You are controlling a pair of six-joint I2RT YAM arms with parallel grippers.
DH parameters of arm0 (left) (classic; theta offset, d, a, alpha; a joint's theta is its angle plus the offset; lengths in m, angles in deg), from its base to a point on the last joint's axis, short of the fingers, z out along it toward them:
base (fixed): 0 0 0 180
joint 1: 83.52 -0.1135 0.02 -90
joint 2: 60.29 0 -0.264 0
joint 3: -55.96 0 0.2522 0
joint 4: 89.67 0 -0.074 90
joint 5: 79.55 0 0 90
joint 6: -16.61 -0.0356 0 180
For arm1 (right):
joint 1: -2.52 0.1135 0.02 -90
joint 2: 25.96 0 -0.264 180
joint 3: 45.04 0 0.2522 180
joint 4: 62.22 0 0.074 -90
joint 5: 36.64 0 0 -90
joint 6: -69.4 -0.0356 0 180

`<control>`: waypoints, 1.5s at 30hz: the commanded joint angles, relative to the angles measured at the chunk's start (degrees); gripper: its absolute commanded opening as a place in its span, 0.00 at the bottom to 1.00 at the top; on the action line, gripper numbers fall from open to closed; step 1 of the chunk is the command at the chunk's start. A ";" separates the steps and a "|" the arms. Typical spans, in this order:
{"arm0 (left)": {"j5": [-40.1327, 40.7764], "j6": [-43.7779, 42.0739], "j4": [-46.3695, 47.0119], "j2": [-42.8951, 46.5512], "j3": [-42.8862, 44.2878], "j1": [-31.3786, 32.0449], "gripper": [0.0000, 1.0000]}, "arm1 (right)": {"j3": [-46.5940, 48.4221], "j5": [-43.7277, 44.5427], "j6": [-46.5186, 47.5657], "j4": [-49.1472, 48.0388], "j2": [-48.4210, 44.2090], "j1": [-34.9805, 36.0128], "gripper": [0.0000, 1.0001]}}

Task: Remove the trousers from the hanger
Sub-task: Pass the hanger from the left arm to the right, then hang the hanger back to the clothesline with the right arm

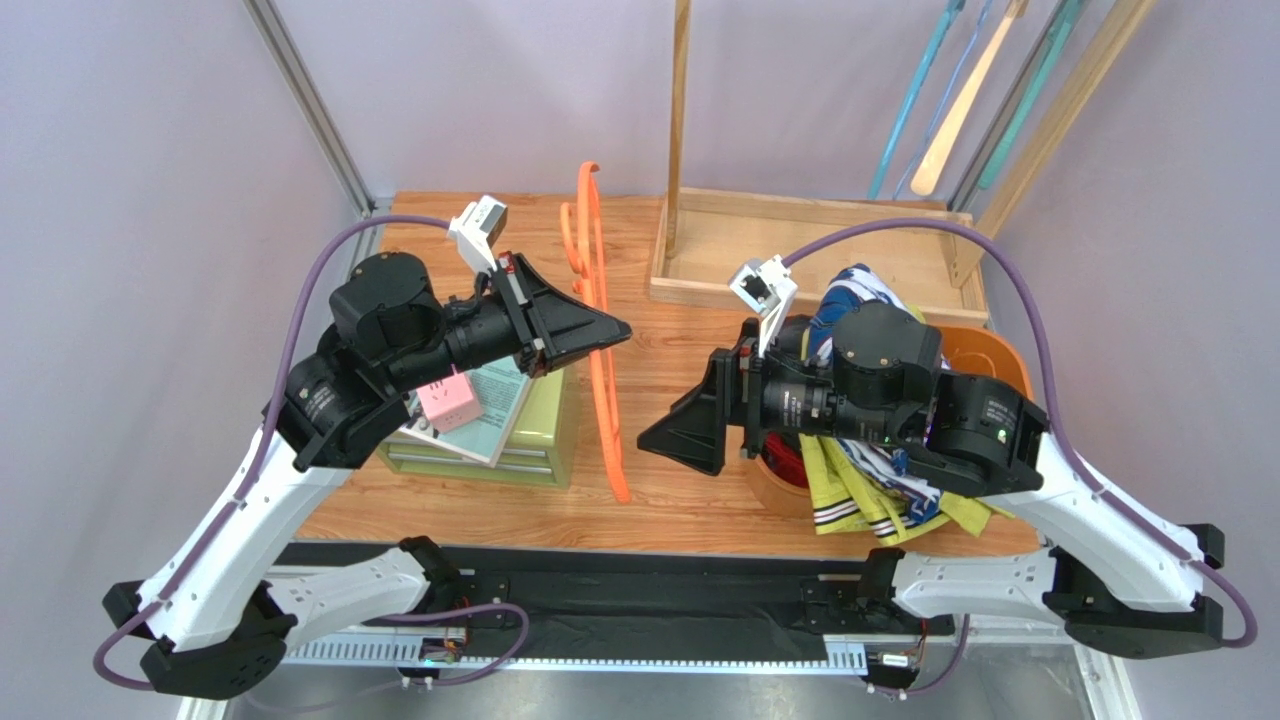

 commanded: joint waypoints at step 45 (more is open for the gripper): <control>10.21 -13.34 -13.32 15.94 0.96 -2.16 0.69 | 16.87 -2.18 -13.60 -14.03 20.70 -34.40 0.00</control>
